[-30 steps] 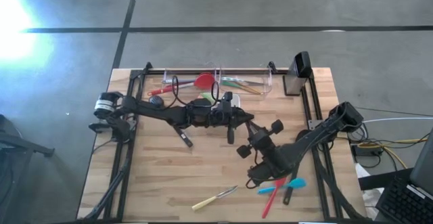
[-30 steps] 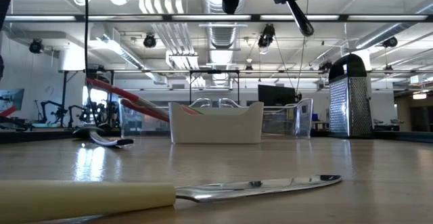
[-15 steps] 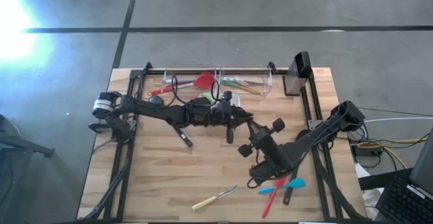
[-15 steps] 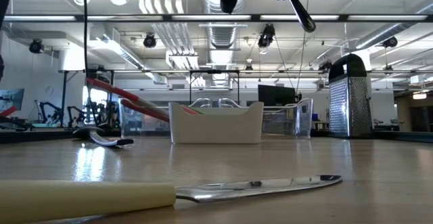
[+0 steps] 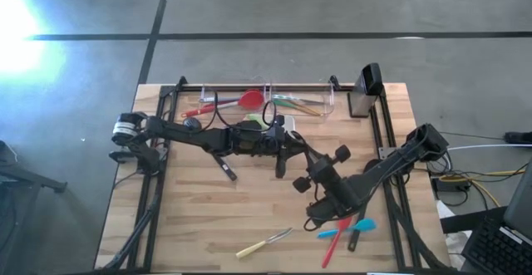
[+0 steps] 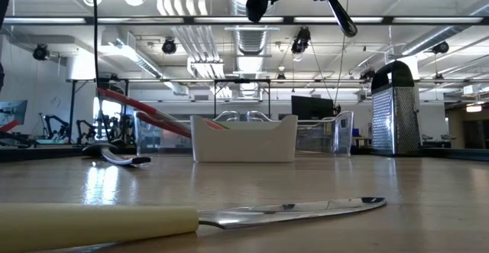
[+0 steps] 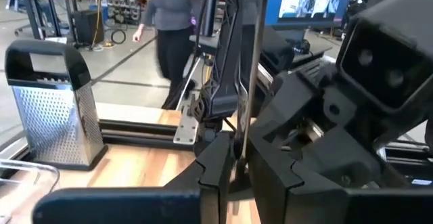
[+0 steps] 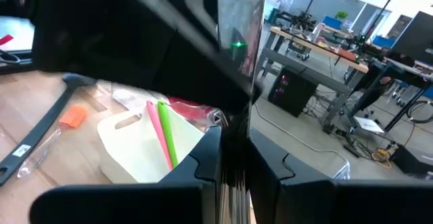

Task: Pick & Place Kitchen Items
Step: Put the silver table knife into the right transparent bin

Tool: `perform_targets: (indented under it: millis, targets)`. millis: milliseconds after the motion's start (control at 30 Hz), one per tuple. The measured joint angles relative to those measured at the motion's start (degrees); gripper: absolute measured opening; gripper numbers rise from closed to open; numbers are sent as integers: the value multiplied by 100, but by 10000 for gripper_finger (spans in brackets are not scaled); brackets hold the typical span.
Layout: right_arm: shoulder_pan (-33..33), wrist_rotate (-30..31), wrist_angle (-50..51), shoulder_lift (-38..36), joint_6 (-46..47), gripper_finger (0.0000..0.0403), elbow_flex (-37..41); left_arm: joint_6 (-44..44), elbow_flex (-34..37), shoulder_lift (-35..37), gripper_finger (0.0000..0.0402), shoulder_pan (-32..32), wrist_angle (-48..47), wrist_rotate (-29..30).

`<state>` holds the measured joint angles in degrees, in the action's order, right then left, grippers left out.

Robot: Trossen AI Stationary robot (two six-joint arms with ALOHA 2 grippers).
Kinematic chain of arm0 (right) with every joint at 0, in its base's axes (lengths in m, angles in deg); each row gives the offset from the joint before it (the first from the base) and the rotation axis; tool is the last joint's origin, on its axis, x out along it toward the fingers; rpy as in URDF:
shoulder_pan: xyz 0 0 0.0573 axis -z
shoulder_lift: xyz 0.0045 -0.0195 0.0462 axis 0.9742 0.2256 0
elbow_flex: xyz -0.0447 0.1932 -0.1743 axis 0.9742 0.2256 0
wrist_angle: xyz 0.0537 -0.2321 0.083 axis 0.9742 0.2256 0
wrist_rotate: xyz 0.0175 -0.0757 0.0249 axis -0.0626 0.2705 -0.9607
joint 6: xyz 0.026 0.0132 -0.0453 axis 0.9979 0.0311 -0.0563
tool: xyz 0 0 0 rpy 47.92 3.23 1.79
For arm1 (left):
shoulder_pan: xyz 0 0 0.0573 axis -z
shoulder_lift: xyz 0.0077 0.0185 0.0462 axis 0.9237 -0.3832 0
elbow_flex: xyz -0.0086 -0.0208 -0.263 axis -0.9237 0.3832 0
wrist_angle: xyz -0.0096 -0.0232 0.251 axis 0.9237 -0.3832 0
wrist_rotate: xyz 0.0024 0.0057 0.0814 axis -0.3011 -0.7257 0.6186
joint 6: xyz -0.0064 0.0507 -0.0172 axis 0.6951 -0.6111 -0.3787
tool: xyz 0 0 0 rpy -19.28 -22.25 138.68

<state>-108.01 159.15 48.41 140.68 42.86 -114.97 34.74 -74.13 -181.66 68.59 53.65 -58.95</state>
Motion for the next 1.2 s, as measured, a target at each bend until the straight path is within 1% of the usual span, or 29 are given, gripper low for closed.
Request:
perform_targets:
  millis: [133,267,300,433,533,600,667,733,833,900,967,1033,1067,1100,1167,1200]
  targets:
    - [11,28,-14,0,3,30,0,-24,0,-4,51,-7,8,15]
    - [11,56,-18,0,5,30,0,-162,2,-4,20,-11,93,13]
    - [11,60,-18,0,5,30,0,-182,4,-4,18,-14,130,12]
    - [11,79,-31,-14,5,30,-2,-235,11,-9,18,-17,296,4]
    - [9,77,-47,-15,12,30,-2,-236,-22,-9,18,-34,291,-188]
    - [6,77,-77,-17,12,30,-4,-142,-24,-9,20,-33,307,-218]
    - [4,70,-100,-16,11,30,-4,-109,-24,-9,42,-39,319,-243]
    - [4,-71,-182,7,-6,30,-3,-94,-31,-6,74,-39,506,-261]
    - [4,-96,-186,16,-45,30,2,-94,-42,13,115,-39,623,-269]
    - [4,-66,-186,-2,-54,30,0,-92,-42,7,129,-39,545,-274]
    - [4,-72,-188,8,-63,30,0,-68,-57,4,131,-39,484,-278]
    - [4,-65,-186,10,-63,30,0,-34,-90,4,119,-39,434,-279]
    - [4,-52,-186,6,-65,30,0,-31,-100,4,107,-39,394,-278]
    - [5,-48,-186,4,-65,30,0,-34,-101,4,89,-39,348,-278]
    - [6,-64,-189,6,-67,30,2,-98,-101,4,37,-39,272,-304]
    - [6,-63,-190,7,-73,30,2,-115,-101,4,19,-39,269,-300]
